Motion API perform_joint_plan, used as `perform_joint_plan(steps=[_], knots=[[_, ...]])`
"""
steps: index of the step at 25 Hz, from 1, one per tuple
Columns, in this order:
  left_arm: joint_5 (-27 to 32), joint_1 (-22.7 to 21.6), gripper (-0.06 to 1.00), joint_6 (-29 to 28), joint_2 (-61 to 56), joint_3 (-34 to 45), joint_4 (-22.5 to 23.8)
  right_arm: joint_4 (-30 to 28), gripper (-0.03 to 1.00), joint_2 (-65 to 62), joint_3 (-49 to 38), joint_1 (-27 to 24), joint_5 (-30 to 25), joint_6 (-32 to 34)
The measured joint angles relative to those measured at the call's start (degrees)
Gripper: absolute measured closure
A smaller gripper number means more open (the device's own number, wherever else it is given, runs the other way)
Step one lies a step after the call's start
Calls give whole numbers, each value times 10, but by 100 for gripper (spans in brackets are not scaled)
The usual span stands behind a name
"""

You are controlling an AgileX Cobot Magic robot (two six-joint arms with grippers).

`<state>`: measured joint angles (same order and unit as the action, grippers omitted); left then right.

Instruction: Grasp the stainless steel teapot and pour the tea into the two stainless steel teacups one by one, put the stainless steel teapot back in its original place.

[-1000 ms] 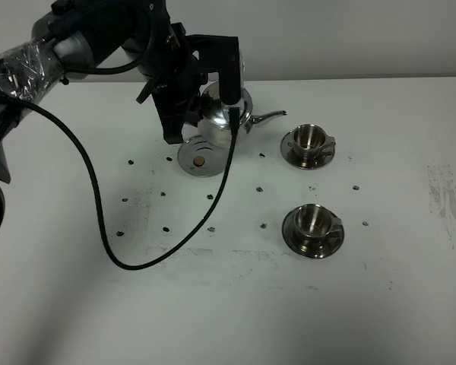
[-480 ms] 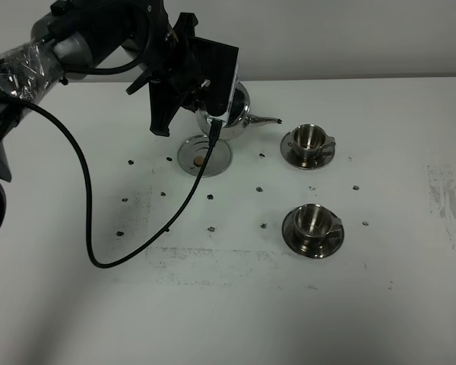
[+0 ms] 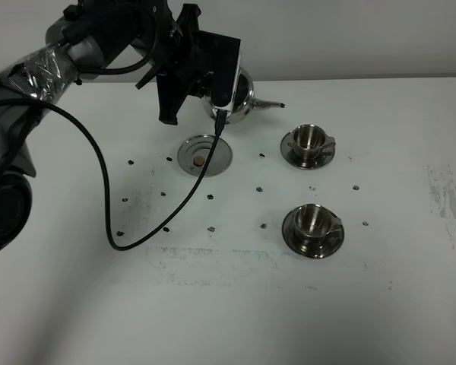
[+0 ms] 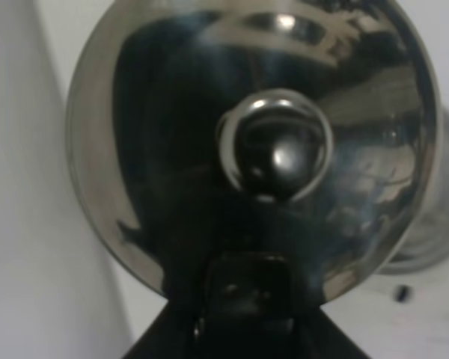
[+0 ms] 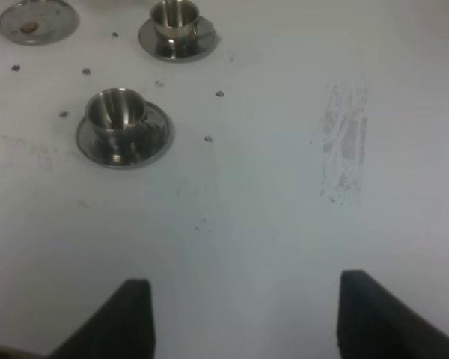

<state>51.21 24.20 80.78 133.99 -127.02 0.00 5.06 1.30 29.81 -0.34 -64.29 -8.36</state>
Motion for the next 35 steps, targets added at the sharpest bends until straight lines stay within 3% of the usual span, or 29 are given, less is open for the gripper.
perform_joint_plan(steps=[6, 18, 24, 35], knots=[[8, 0, 74, 23, 52, -76, -18, 0, 42, 0, 0, 0, 0, 0], [-74, 6, 74, 37, 95, -93, -28, 0, 42, 0, 0, 0, 0, 0], [-98, 18, 74, 60, 111, -93, -47, 0, 42, 0, 0, 0, 0, 0], [-132, 31, 74, 82, 116, -93, -36, 0, 42, 0, 0, 0, 0, 0]])
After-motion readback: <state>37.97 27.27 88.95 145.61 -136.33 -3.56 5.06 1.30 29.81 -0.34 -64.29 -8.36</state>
